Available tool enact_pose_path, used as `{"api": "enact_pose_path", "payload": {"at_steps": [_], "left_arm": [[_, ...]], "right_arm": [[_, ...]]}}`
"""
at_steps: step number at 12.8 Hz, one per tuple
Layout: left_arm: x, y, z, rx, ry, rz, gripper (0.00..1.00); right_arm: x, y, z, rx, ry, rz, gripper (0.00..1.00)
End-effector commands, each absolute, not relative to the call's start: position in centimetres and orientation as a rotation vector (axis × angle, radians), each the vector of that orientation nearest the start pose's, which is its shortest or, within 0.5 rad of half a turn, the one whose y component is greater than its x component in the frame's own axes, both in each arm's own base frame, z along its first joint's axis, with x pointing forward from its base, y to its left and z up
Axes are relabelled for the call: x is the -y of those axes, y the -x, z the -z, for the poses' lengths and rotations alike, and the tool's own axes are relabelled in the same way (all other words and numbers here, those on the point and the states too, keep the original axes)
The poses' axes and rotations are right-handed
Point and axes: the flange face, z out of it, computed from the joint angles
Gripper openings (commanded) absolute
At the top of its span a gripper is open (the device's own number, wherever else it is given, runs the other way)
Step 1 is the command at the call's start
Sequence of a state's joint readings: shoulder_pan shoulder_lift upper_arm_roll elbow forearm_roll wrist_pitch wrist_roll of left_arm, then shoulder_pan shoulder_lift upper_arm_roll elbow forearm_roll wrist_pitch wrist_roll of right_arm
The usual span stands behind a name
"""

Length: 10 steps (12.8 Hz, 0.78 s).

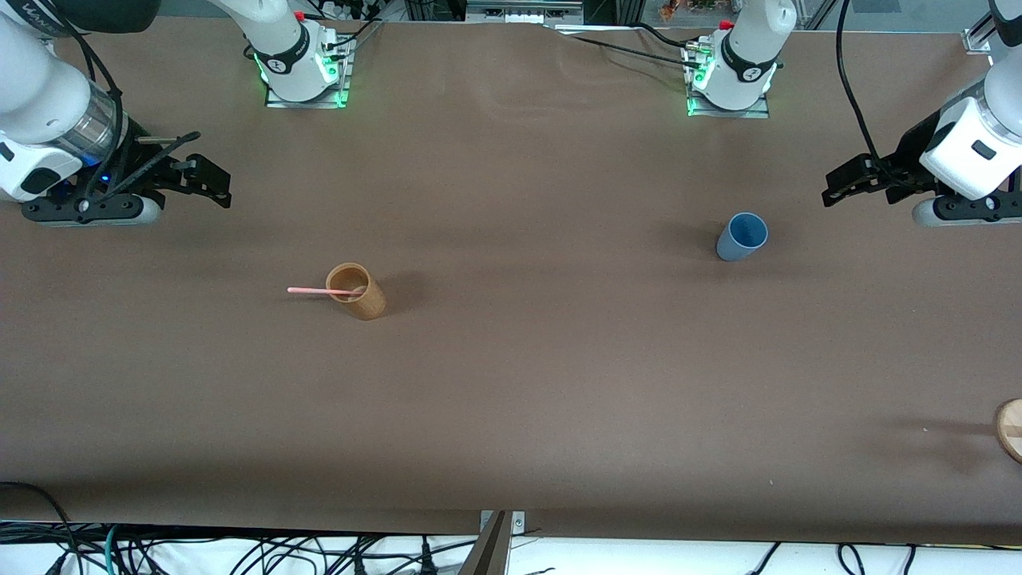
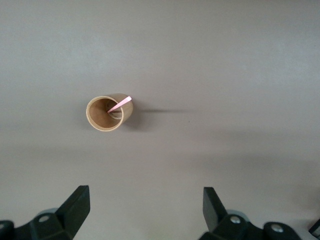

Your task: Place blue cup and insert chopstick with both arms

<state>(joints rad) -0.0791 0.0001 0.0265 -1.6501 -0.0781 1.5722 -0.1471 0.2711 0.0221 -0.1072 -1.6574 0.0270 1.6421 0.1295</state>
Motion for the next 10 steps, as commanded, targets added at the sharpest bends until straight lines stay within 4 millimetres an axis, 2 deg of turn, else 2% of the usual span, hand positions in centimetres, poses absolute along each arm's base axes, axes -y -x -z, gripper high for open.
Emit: {"api": "enact_pose_path", "payload": {"at_steps": [1, 8, 10], "left_arm": [[3.9, -55.6, -59.3, 0.125, 3.205, -0.144, 1.00], [3.9, -55.6, -59.2, 0.128, 3.205, -0.149, 1.00], [4.2, -55.5, -59.1, 0.128, 3.204, -0.152, 1.00]], "right_arm": [[-9.4, -54.7, -58.1, 0.026, 3.112, -0.070, 1.00], [-9.3, -56.0, -58.7, 0.027, 3.117, -0.027, 1.00], [-9.1, -56.1, -58.2, 0.015, 3.120, -0.048, 1.00]]}}
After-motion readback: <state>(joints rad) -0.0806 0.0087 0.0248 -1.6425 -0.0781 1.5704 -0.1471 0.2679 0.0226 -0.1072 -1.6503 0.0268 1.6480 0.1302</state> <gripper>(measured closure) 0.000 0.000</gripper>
